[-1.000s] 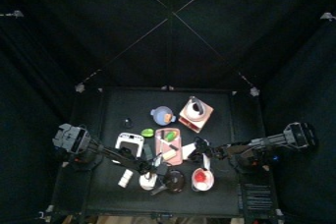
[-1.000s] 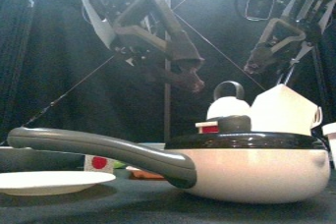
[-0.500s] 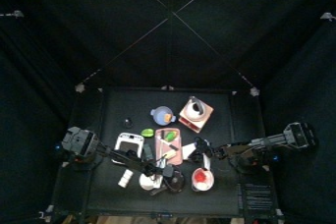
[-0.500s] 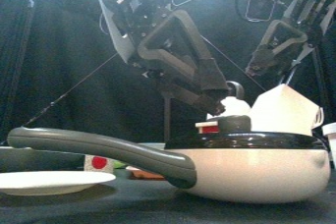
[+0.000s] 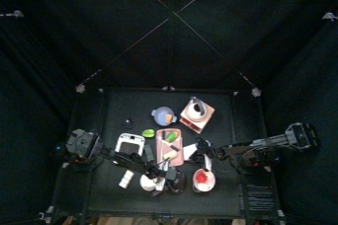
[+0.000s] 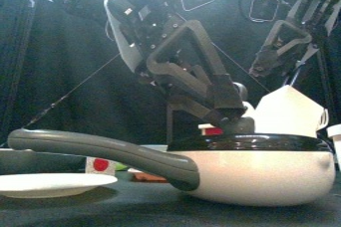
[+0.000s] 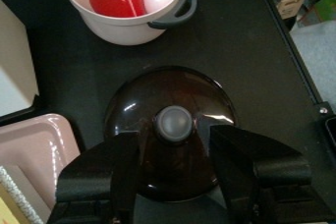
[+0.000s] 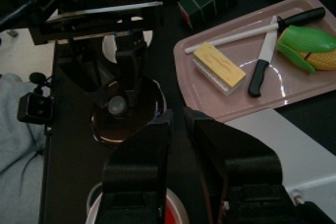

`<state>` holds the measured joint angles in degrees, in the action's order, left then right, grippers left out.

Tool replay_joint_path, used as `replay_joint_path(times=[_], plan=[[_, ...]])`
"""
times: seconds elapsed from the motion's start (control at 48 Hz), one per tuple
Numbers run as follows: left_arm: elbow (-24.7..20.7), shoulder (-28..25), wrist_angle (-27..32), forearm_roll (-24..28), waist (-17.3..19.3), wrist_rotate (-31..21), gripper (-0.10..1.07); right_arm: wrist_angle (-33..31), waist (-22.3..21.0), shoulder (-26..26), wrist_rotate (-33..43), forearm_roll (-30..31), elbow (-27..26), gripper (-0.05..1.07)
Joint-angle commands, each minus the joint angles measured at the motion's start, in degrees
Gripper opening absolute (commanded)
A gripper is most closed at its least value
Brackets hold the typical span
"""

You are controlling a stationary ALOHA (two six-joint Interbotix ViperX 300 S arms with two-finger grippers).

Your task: Grab pot lid

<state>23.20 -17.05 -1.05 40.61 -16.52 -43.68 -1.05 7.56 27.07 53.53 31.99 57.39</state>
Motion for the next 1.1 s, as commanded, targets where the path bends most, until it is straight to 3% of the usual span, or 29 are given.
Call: replay_joint_path(times=[0.0,0.396,0.792,1.083], plan=[[-1.49,0.62,-0.26,0.00,-0.09,-0.26,0.83,0.26,0.09,0.88,0.00,-0.09,-0.79,0.61],[-2.55,-0.26,1.58,0.00,-0.09,-0.26,0.82,0.26,0.09,0.88,0.00,-0.09,-0.79,0.61],[-2.81,-0.26,4.13,0.00,-0.09,-0.35,0.70,0.18,0.09,0.88,0.00,-0.09,-0.70,0.61],[-3.52,0.79,4.22,0.09,-0.79,-0.09,0.69,0.26,0.09,0.88,0.00,-0.09,-0.62,0.61]])
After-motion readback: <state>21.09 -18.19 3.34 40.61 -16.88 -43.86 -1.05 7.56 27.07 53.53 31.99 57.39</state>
